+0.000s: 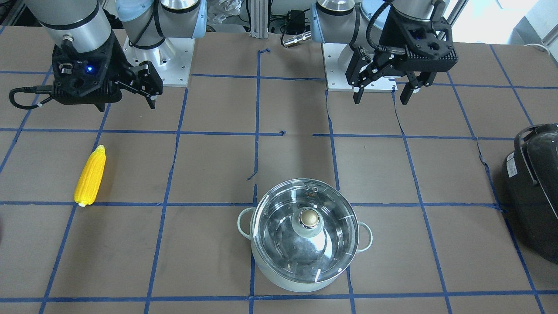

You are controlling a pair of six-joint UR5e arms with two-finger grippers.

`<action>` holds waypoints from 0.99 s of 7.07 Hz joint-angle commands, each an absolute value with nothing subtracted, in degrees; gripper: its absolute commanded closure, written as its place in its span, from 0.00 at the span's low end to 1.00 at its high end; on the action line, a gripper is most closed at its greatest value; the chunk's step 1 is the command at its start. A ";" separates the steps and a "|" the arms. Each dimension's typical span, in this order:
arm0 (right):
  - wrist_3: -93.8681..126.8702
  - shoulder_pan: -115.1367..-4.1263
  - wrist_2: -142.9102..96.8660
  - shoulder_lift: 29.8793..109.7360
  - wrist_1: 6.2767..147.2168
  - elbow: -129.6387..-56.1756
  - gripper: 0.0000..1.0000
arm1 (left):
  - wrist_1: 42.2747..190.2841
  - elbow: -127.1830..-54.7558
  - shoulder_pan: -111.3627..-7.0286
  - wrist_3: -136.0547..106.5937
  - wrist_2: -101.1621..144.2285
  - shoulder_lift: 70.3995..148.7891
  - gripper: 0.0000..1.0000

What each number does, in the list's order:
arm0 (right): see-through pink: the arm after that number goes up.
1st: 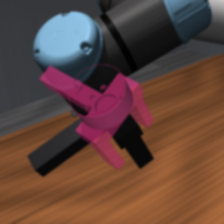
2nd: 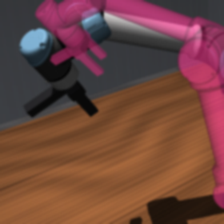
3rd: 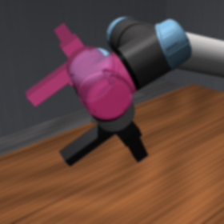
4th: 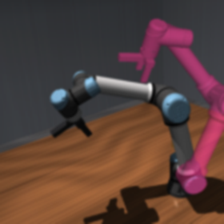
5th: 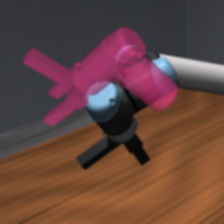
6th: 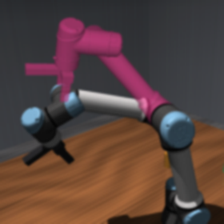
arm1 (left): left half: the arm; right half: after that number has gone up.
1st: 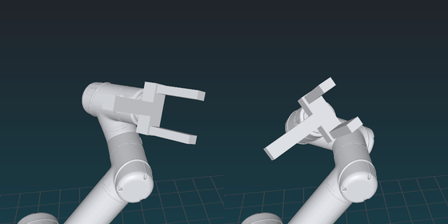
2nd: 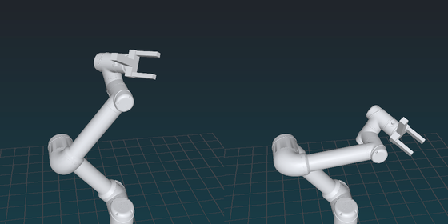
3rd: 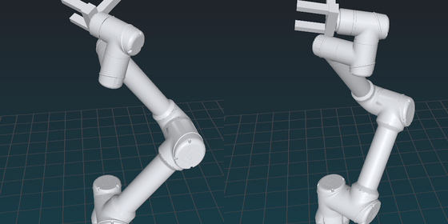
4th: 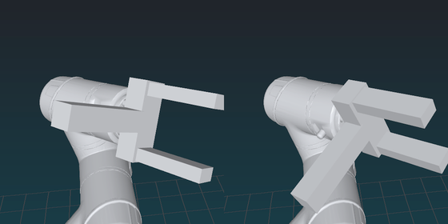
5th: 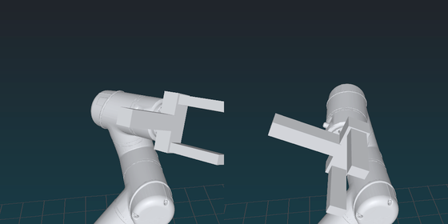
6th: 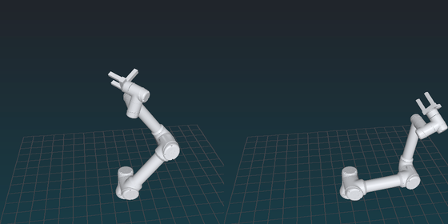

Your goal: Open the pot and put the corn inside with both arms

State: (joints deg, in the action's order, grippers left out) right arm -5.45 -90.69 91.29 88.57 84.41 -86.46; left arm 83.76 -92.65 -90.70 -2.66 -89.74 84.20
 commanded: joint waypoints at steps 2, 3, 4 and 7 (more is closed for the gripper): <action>-5.45 -90.70 91.49 89.12 84.20 -86.40 0.00 | 83.76 -92.64 -90.70 -2.72 -89.74 84.20 0.00; -5.45 -90.62 91.67 89.12 84.20 -86.40 0.00 | 83.76 -92.64 -90.70 -2.72 -89.74 84.20 0.00; -5.45 -90.62 91.76 89.12 84.03 -86.40 0.00 | 83.76 -92.64 -90.70 -2.72 -89.74 84.11 0.00; -5.19 -89.83 102.84 88.51 85.42 -86.39 0.00 | 83.76 -92.64 -90.70 -2.72 -89.74 84.11 0.00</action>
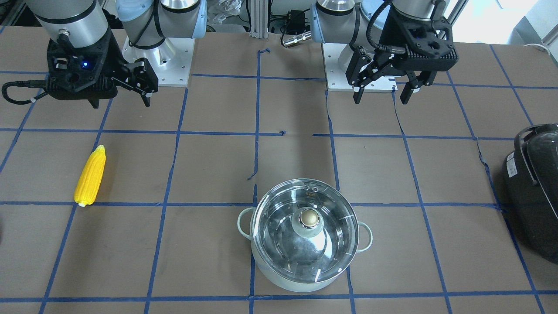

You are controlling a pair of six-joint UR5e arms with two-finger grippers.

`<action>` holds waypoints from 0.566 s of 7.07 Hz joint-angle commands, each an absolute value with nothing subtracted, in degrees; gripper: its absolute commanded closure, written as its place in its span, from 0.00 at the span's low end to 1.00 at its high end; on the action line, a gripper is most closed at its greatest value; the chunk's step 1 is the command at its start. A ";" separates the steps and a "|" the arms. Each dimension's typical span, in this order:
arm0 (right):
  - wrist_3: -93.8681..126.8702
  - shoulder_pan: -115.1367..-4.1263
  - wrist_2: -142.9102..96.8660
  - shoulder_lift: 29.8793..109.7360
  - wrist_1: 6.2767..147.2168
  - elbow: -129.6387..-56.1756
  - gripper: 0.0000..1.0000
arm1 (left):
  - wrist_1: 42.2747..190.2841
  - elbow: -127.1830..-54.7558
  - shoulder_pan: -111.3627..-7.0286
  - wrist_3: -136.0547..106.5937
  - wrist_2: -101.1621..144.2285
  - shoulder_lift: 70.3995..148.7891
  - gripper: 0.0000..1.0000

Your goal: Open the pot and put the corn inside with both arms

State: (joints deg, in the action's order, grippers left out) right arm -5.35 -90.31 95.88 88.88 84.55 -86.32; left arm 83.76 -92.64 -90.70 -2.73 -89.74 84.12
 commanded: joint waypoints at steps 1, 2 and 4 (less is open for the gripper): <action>-5.45 -87.82 104.83 88.33 85.34 -86.48 0.00 | 83.76 -92.64 -90.70 -2.72 -89.74 84.11 0.00; -6.41 -83.71 104.51 87.46 85.25 -86.75 0.00 | 83.76 -92.64 -90.70 -2.72 -89.74 84.11 0.00; -8.51 -74.75 92.61 86.66 85.86 -89.89 0.00 | 83.76 -92.64 -90.70 -2.72 -89.74 84.11 0.00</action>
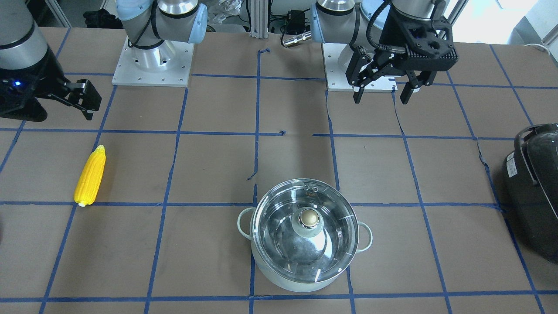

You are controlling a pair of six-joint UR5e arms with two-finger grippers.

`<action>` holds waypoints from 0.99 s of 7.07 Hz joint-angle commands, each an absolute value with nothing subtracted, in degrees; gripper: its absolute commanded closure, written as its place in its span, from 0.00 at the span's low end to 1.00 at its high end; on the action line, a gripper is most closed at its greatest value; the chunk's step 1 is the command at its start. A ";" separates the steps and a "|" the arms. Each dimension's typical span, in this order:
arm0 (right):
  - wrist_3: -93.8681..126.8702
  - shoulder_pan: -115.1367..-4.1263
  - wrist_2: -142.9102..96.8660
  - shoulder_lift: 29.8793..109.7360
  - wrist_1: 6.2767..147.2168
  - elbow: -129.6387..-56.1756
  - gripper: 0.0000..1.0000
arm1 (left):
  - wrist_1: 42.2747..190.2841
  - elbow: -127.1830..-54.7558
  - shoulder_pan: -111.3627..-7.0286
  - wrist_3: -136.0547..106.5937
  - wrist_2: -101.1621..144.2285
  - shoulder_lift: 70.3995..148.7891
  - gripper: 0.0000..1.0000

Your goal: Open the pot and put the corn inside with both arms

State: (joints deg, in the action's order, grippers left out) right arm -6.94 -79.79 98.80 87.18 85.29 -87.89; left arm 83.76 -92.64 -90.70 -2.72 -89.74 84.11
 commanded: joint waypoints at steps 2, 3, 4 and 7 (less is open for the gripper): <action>-18.48 -68.14 92.20 85.87 100.30 -100.92 0.00 | 83.76 -92.64 -90.70 -2.72 -89.74 84.11 0.00; -19.33 -66.98 92.28 85.87 104.20 -105.60 0.00 | 83.76 -92.64 -90.70 -2.72 -89.74 84.11 0.00; -19.34 -66.89 92.55 85.35 107.89 -109.47 0.00 | 83.76 -92.64 -90.70 -2.72 -89.74 84.11 0.00; -19.60 -66.88 92.99 81.15 116.60 -114.87 0.00 | 83.76 -92.64 -90.70 -2.72 -89.74 84.11 0.00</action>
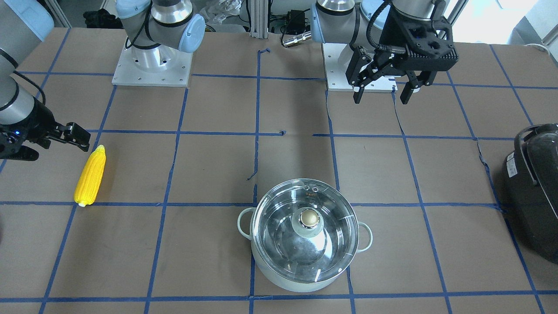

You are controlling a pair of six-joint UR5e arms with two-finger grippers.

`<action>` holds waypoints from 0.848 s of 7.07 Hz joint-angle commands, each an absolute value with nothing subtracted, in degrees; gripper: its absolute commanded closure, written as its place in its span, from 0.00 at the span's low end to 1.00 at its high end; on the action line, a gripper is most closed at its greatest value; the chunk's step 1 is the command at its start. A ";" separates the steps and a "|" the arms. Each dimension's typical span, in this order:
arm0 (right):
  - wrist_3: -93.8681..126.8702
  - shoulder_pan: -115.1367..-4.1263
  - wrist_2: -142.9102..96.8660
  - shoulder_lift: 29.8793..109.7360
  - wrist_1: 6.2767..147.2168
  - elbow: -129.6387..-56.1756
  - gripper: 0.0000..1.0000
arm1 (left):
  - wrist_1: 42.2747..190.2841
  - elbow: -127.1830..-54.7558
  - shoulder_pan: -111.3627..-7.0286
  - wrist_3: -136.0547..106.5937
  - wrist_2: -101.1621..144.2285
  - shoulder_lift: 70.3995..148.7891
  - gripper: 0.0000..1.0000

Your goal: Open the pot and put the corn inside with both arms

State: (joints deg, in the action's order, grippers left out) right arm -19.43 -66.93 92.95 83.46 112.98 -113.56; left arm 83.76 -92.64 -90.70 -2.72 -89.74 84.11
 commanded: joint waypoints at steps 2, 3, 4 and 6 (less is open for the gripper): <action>-19.34 -66.88 93.16 77.35 120.58 -115.05 0.00 | 83.76 -92.64 -90.70 -2.72 -89.74 84.11 0.00; -19.16 -66.88 92.90 76.13 120.85 -115.05 0.00 | 83.76 -92.64 -90.70 -2.72 -89.74 84.02 0.00; -19.42 -66.88 93.16 73.42 123.37 -114.87 0.00 | 83.93 -92.55 -90.70 -3.16 -90.08 84.20 0.00; -19.34 -66.88 93.34 72.78 123.93 -115.05 0.00 | 84.46 -90.37 -90.71 -1.94 -90.26 86.56 0.00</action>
State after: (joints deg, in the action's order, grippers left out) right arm -19.34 -66.88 93.22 73.47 123.44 -115.01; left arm 84.00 -91.83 -90.81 -2.67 -90.20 85.25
